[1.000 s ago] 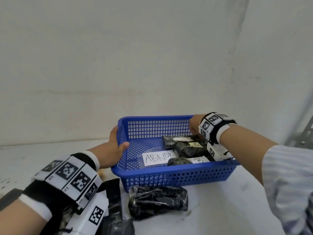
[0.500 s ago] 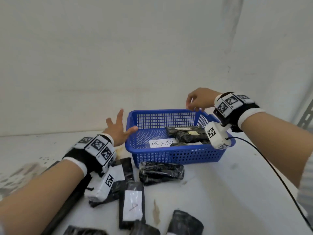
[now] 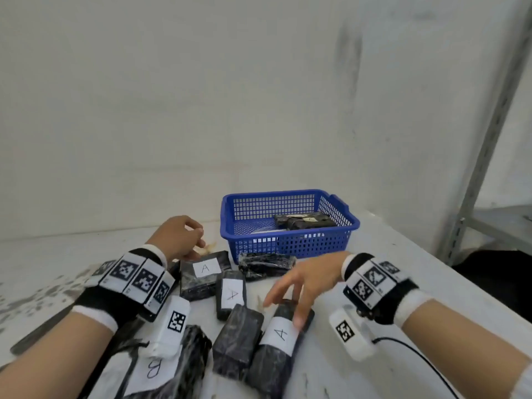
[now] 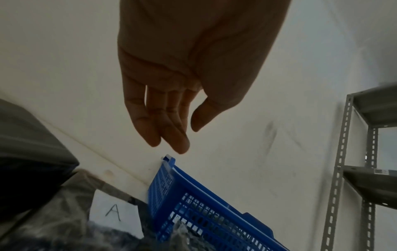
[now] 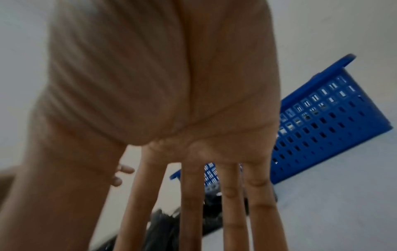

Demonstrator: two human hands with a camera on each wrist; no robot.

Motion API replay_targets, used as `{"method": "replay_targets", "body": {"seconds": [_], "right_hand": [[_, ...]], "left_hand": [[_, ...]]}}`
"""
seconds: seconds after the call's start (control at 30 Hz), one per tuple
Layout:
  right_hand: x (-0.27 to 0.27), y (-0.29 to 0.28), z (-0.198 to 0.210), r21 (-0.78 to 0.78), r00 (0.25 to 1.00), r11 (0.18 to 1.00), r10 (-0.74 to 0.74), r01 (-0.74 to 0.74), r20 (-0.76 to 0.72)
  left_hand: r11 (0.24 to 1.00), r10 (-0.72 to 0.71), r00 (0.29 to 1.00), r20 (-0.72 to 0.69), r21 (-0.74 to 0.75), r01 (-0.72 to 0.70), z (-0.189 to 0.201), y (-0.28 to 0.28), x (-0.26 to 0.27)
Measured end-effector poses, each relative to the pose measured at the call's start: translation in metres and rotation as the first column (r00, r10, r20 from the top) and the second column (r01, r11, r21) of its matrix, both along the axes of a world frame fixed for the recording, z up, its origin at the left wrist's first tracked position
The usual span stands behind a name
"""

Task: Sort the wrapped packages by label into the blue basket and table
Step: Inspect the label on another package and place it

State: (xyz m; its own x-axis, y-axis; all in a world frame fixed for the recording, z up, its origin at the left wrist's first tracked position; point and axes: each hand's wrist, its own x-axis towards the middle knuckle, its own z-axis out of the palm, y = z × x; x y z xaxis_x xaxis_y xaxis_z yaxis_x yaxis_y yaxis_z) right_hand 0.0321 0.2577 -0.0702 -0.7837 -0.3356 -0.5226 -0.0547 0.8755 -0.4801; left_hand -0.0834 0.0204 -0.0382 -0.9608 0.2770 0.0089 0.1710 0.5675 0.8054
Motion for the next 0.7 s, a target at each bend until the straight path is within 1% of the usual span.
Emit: {"method": "replay_targets", "body": {"seconds": [0.1,0.17,0.27,0.33,0.4,0.47,0.5,0.53,0.57,0.63,0.7], "right_hand": [[0.011,-0.008,-0.013,0.087,0.998,0.996,0.039,-0.036,-0.038],[0.016,-0.011,-0.020,0.096,0.995,0.995,0.037,-0.028,-0.092],[0.019,-0.006,-0.021,0.057,0.988,0.998,-0.010,0.019,-0.157],[0.026,0.001,-0.013,0.022,0.977,0.999,-0.035,0.040,-0.209],[0.033,0.009,0.002,-0.104,0.954,0.990,-0.117,0.092,-0.275],[0.038,0.016,0.024,-0.311,0.890,0.934,-0.286,0.175,-0.355],[0.039,0.016,0.036,-0.400,0.839,0.893,-0.372,0.206,-0.397],[0.039,0.015,0.048,-0.458,0.780,0.861,-0.439,0.223,-0.446],[0.038,0.011,0.061,-0.488,0.723,0.844,-0.479,0.223,-0.497],[0.034,-0.002,0.081,-0.546,0.620,0.816,-0.530,0.188,-0.579],[0.028,-0.018,0.094,-0.624,0.529,0.772,-0.583,0.123,-0.617]], "left_hand": [[1.000,-0.010,0.999,-0.049,-0.024,0.009,0.007,-0.008,0.009],[0.999,-0.028,0.997,-0.065,-0.026,0.026,0.011,-0.012,0.014],[0.999,-0.042,0.998,-0.054,-0.021,0.041,0.017,-0.016,0.018],[0.998,-0.054,0.997,-0.058,-0.026,0.052,0.020,-0.023,0.022],[0.997,-0.071,0.994,-0.081,-0.026,0.069,0.026,-0.031,0.024],[0.995,-0.103,0.986,-0.128,-0.006,0.104,0.033,-0.038,0.028],[0.991,-0.126,0.980,-0.155,0.021,0.131,0.038,-0.041,0.032],[0.985,-0.151,0.972,-0.180,0.059,0.164,0.042,-0.042,0.037],[0.973,-0.182,0.964,-0.195,0.104,0.204,0.047,-0.043,0.043],[0.933,-0.265,0.948,-0.174,0.204,0.298,0.056,-0.043,0.055],[0.887,-0.329,0.928,-0.173,0.280,0.367,0.062,-0.037,0.065]]}}
